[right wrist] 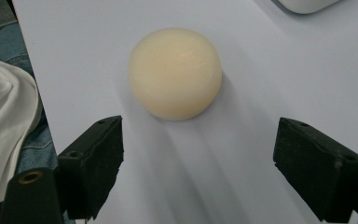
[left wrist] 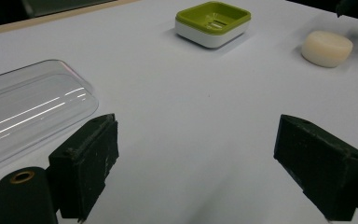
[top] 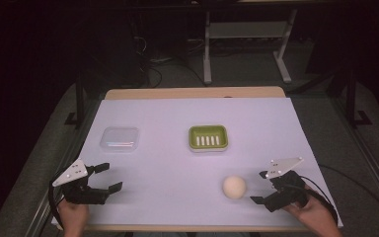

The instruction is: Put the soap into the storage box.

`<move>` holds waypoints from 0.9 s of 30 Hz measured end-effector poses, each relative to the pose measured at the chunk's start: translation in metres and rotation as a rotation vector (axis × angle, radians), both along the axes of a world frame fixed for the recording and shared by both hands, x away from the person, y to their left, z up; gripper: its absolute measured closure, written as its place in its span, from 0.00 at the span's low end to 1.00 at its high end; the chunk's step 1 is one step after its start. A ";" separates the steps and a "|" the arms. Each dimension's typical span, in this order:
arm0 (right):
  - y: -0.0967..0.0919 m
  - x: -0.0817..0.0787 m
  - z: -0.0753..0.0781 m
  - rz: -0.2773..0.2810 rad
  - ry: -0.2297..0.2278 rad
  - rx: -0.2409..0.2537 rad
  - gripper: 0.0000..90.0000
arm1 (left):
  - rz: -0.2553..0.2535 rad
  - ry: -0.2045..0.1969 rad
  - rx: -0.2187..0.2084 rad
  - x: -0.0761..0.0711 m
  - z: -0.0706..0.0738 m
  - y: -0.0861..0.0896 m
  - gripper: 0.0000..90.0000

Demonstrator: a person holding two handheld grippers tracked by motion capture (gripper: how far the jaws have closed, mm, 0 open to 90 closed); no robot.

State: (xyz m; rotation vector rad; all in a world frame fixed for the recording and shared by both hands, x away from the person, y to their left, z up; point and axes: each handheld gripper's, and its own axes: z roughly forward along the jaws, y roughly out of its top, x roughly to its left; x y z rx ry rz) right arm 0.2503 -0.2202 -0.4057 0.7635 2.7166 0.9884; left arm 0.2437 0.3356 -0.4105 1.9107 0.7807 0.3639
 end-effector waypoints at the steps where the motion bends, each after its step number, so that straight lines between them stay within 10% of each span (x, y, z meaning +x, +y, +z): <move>1: 0.002 0.001 0.000 0.006 0.001 -0.002 0.17 | -0.005 0.000 0.004 0.000 0.000 0.000 0.15; 27: 0.045 0.025 -0.006 0.121 0.034 -0.084 0.16 | -0.001 0.000 -0.002 0.001 -0.001 0.000 0.15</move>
